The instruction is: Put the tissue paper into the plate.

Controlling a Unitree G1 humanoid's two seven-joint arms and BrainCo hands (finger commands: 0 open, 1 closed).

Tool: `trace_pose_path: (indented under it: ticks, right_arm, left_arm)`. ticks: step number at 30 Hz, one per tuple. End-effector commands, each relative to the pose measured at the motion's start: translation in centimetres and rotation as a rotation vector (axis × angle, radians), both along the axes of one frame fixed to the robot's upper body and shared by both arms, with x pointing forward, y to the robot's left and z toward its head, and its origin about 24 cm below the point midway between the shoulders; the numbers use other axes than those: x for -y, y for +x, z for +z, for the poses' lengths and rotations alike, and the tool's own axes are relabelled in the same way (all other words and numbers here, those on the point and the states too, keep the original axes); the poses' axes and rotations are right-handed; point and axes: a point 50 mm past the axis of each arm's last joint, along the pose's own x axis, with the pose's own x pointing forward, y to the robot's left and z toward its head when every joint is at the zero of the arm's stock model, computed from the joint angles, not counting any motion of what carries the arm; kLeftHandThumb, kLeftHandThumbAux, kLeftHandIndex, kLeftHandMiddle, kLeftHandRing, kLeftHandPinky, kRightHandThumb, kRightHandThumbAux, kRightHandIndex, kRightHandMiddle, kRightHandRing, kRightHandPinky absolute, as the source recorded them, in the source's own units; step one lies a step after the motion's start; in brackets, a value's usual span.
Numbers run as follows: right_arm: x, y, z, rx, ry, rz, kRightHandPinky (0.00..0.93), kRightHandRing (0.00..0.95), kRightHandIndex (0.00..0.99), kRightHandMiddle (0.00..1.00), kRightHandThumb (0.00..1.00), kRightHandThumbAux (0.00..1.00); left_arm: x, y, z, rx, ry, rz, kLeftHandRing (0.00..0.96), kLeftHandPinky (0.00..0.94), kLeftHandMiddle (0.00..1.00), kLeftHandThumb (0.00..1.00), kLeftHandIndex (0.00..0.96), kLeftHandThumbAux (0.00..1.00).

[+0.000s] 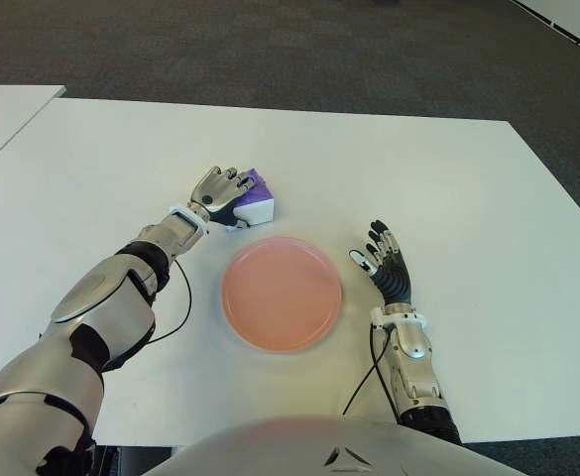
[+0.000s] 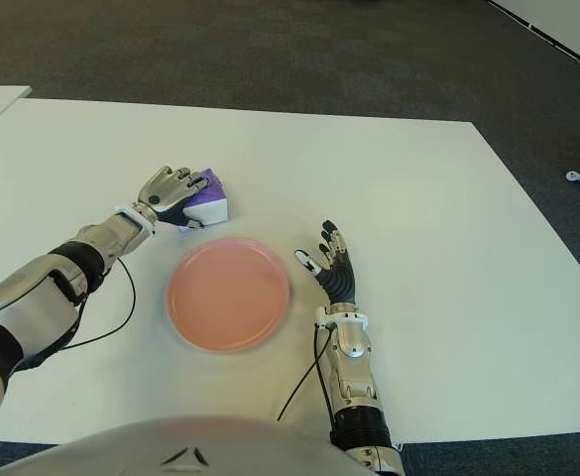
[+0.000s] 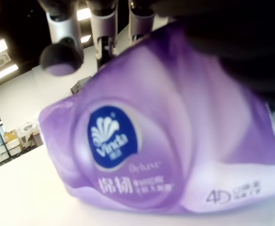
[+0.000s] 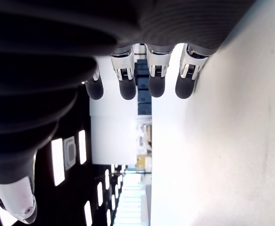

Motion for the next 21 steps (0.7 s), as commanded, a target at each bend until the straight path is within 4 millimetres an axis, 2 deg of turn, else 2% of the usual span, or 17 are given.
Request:
trace_pose_path:
  ticks: [1,12,20,21]
  right_arm:
    - [0.3,-3.8,-5.2,-0.300,0.014,-0.029,0.000,0.000,0.000,0.000,0.092,0.644]
    - [0.0,-3.7,-5.1,-0.297,0.015,-0.025,0.000,0.000,0.000,0.000,0.090,0.673]
    - [0.0,-3.6,-5.2,-0.295,0.017,-0.023,0.000,0.000,0.000,0.000,0.088,0.699]
    - [0.0,-3.6,-5.1,-0.294,0.017,-0.022,0.000,0.000,0.000,0.000,0.088,0.702]
  left_arm:
    - [-0.2,-3.7,-5.0,-0.229,0.041,-0.018,0.859,0.861,0.854,0.750,0.445,0.692]
    - [-0.8,-3.1,-4.2,-0.199,-0.004,0.014,0.858,0.859,0.852,0.751,0.444,0.694]
    - [-1.4,-1.1,-1.1,-0.131,-0.052,0.023,0.858,0.859,0.853,0.749,0.444,0.694]
    - [-1.5,-0.6,-0.2,-0.107,-0.083,0.024,0.857,0.858,0.853,0.749,0.444,0.694]
